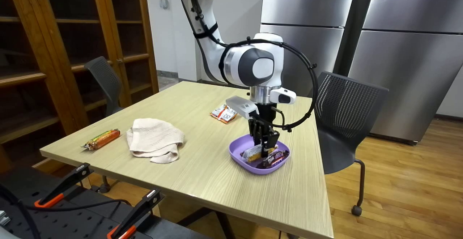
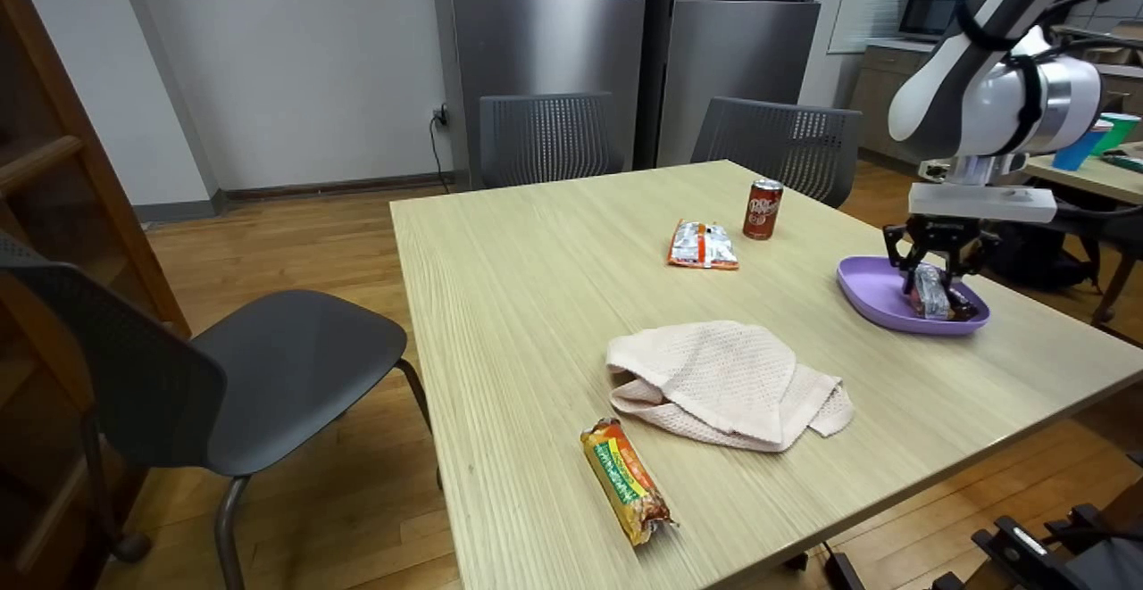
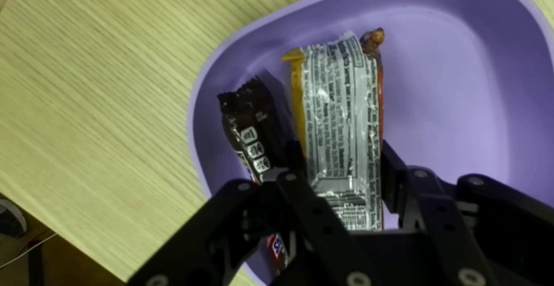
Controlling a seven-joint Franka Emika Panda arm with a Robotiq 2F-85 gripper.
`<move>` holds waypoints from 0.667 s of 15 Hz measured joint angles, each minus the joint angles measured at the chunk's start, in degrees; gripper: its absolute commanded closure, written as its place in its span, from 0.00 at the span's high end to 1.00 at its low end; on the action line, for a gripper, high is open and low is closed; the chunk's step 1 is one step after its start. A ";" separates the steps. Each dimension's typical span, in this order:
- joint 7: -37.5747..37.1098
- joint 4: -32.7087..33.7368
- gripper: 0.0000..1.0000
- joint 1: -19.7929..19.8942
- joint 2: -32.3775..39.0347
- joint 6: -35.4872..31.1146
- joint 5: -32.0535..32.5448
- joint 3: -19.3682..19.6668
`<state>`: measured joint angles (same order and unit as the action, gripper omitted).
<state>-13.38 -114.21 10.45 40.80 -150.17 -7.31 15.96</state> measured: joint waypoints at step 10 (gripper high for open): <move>-1.71 0.28 1.00 -1.02 -0.01 0.24 0.33 0.91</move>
<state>-15.09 -113.93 9.43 40.79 -149.93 -6.99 16.87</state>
